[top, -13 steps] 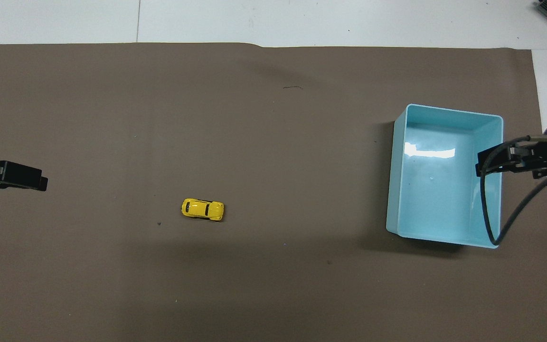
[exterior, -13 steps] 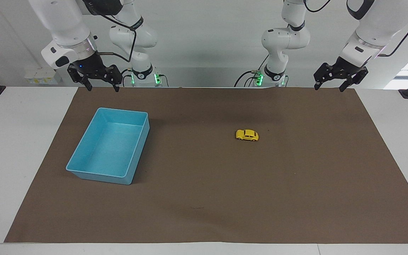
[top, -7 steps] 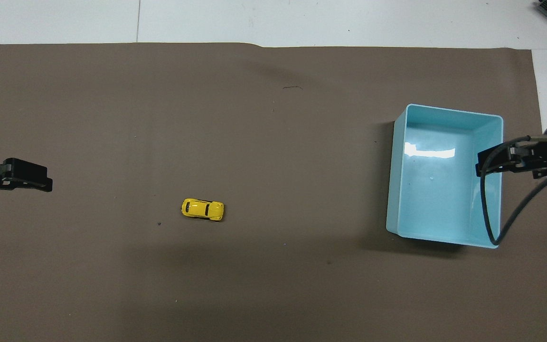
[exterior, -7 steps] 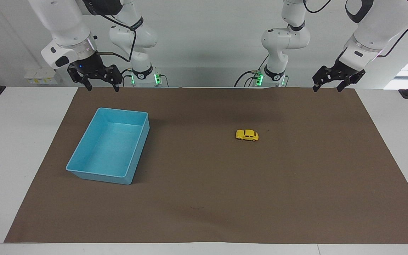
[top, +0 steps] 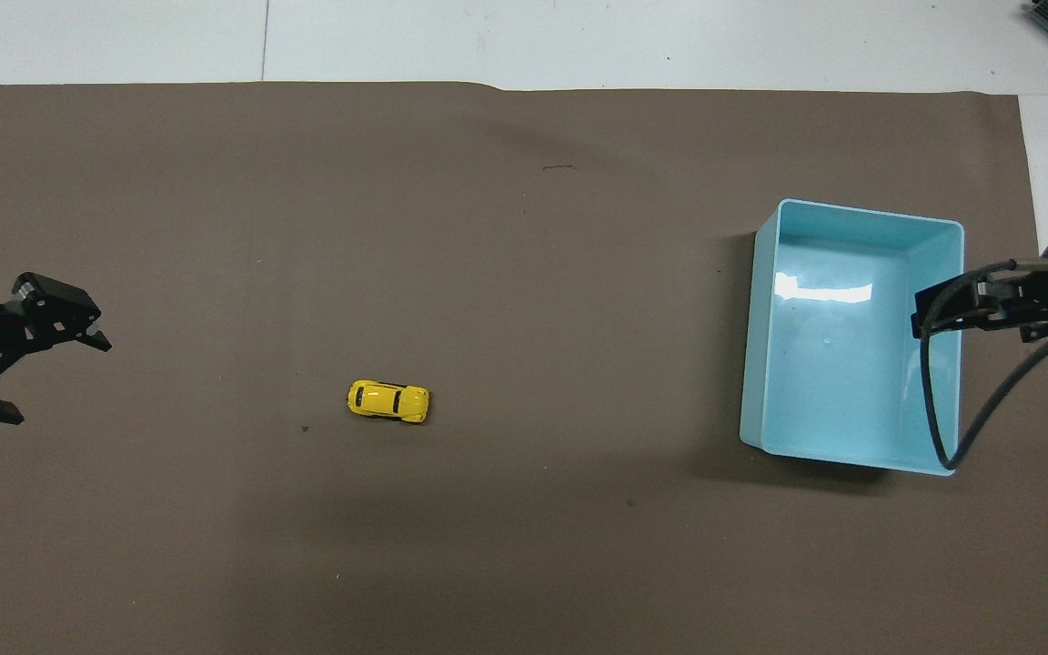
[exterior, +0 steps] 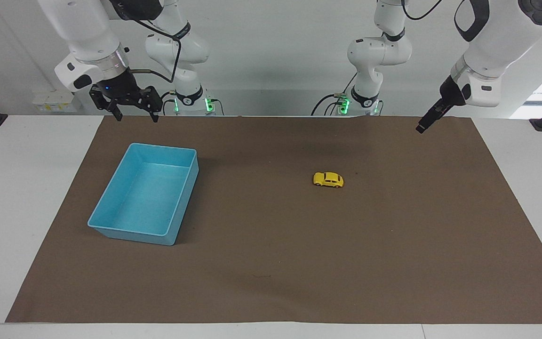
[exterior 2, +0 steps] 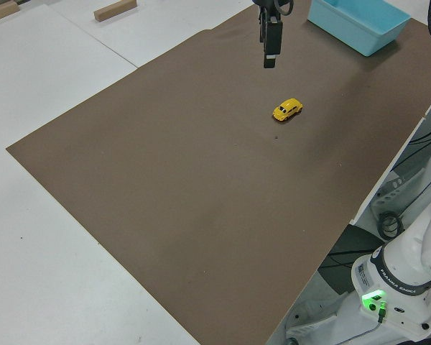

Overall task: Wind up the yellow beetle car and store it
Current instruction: 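Move the left gripper toward the yellow toy car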

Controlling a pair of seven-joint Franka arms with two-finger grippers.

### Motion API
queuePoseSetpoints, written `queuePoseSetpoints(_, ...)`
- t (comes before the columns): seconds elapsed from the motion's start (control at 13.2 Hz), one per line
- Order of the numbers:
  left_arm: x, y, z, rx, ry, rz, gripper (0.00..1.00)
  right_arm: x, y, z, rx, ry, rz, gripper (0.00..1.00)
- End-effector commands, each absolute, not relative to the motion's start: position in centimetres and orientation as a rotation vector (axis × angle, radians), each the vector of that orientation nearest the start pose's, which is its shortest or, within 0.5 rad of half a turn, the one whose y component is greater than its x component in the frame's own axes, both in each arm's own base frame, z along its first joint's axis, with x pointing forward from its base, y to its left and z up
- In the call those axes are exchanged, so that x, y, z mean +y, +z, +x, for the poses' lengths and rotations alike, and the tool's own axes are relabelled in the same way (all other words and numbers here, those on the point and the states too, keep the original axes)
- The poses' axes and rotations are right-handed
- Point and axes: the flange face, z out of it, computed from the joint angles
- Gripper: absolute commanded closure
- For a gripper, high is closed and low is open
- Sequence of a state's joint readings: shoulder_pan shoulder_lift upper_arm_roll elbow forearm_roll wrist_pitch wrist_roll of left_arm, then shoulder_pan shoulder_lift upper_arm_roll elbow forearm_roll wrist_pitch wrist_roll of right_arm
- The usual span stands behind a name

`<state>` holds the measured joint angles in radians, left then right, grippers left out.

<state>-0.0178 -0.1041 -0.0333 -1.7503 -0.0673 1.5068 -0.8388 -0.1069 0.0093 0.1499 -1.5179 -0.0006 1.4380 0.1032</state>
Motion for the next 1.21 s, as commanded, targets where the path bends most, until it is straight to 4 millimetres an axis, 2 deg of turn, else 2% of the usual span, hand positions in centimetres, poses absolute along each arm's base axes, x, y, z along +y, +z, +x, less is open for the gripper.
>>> queuePoseSetpoints(0.0,-4.6,57.9,49.7,-1.495,0.257,-2.723,0.0,1.9,63.5,54.3,0.066,0.117,-3.118,0.0)
queuePoseSetpoints(0.23,-6.4,55.4,48.7,-1.825,0.218,-2.502,0.0,1.9,63.5,54.3,0.069,0.117,-3.118,0.0)
queuePoseSetpoints(0.38,-6.5,54.0,47.8,-2.061,0.168,-2.338,0.0,1.9,63.5,54.2,0.069,0.114,-3.118,0.0)
queuePoseSetpoints(0.45,-7.0,53.2,47.5,-2.118,0.165,-2.282,0.0,1.9,63.5,54.2,0.069,0.114,-3.118,0.0)
queuePoseSetpoints(0.76,-10.2,49.8,46.7,-2.164,0.159,-2.245,0.0,1.9,63.5,54.2,0.066,0.114,-3.118,0.0)
queuePoseSetpoints(0.91,-13.3,47.2,45.6,-2.124,0.154,-2.277,0.0,1.9,63.5,54.2,0.066,0.114,-3.118,0.0)
queuePoseSetpoints(1.14,-15.8,44.5,45.1,-2.251,0.095,-2.23,0.0,1.9,63.5,54.2,0.069,0.117,-3.118,0.0)
